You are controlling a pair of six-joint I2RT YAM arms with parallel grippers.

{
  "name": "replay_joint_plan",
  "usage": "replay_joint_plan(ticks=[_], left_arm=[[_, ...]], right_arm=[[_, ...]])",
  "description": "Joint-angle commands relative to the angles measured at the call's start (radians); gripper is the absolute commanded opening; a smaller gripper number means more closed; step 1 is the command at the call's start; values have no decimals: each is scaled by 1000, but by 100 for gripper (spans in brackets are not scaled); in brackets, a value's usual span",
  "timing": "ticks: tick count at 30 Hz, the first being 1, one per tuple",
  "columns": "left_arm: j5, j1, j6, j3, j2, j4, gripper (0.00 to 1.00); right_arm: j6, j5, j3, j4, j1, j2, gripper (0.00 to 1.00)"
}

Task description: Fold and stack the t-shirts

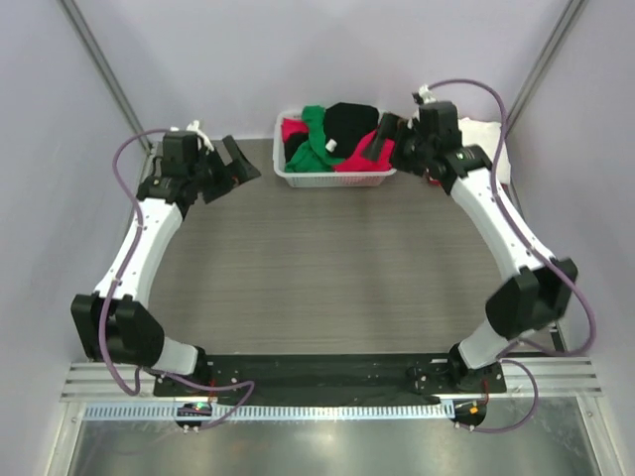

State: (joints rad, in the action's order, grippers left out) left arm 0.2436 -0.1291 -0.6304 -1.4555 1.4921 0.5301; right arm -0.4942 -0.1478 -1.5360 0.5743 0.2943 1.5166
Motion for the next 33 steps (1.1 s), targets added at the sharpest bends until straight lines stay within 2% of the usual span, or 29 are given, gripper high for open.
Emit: replay_joint_plan(ticks=[1, 5, 6, 13, 15, 17, 20, 23, 25, 32, 33], left_arm=[[22, 5, 70, 151, -119, 60, 100], [-93, 5, 77, 407, -350, 82, 100], [-121, 3, 83, 431, -436, 96, 100], [-302, 2, 113, 512, -711, 321, 100], [-355, 0, 89, 532, -760, 326, 100], [-328, 2, 98, 570, -834, 283, 100], [-340, 2, 115, 607, -894, 235, 100], [-397, 2, 112, 596, -885, 261, 100], [-386, 0, 113, 595, -880, 260, 100], [-371, 2, 117, 595, -892, 258, 100], [-371, 0, 117, 596, -897, 257, 100]], right_arm=[[39, -27, -237, -41, 2, 185, 100], [63, -9, -522, -34, 2, 394, 100], [69, -1, -564, -31, 2, 430, 100], [115, 75, -874, -45, 2, 732, 100], [121, 114, -921, -76, 2, 800, 100], [129, 178, -925, -109, 2, 832, 100], [132, 209, -932, -178, 2, 890, 100], [129, 237, -985, -215, 0, 967, 98], [131, 248, -1015, -238, 2, 1019, 98], [120, 251, -1085, -343, 22, 1119, 90], [120, 251, -1086, -362, 25, 1126, 87]])
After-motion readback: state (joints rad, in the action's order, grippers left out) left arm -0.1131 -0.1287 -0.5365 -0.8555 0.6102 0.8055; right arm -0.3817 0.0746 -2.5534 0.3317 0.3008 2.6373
